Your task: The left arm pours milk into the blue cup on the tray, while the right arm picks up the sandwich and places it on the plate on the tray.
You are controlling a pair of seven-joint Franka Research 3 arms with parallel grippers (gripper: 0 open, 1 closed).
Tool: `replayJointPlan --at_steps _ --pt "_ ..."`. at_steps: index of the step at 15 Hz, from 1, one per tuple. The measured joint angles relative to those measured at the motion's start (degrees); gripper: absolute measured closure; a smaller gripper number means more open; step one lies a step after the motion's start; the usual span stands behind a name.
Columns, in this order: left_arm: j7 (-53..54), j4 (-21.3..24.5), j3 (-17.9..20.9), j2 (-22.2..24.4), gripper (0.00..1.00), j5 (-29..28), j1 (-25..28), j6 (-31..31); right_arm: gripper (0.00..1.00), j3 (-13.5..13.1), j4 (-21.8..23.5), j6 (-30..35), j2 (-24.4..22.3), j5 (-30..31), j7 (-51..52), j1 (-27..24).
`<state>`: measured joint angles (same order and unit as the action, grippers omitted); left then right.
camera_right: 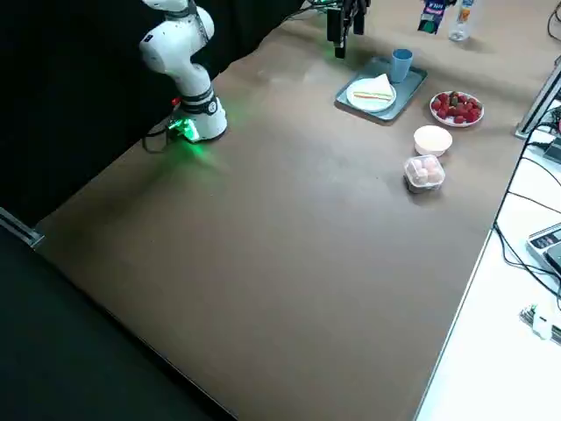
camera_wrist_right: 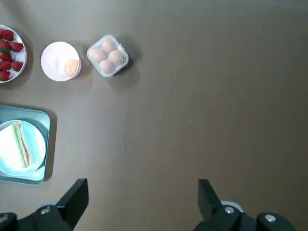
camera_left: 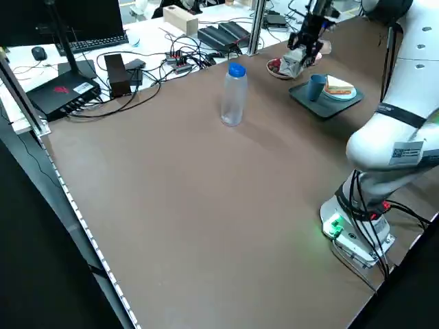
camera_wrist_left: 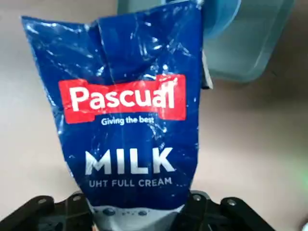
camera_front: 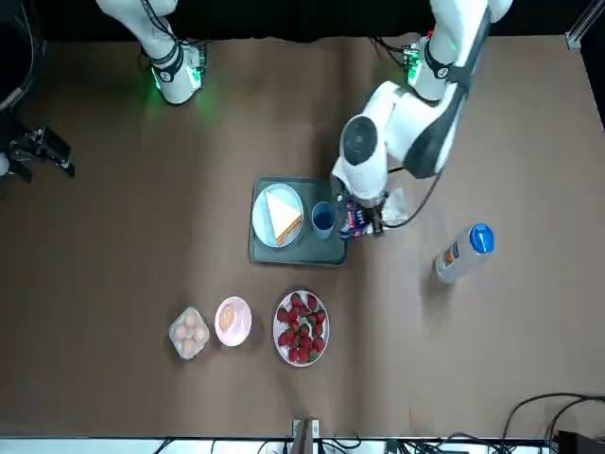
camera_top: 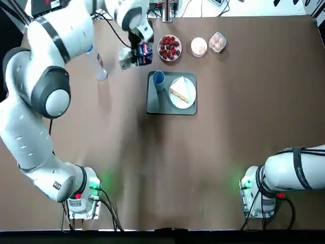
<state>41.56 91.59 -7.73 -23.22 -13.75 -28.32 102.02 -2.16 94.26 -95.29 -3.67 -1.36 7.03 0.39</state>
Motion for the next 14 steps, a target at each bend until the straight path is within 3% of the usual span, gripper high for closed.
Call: replayJointPlan --at_steps 4,7,14 --pt "10.1 -1.5 -0.2 6.0 0.48 9.8 7.6 -7.3 0.00 -0.1 0.3 -1.1 -0.7 0.0 0.0 -0.1" --pt "19.3 -1.9 -0.2 9.3 0.48 19.2 14.6 -10.4 0.00 -0.1 2.8 -2.3 -2.8 0.0 0.0 -0.7" --pt "39.1 -6.2 -0.2 11.2 0.48 33.5 34.9 -21.0 0.00 -0.1 4.5 -1.8 -4.7 0.0 0.1 -1.0"
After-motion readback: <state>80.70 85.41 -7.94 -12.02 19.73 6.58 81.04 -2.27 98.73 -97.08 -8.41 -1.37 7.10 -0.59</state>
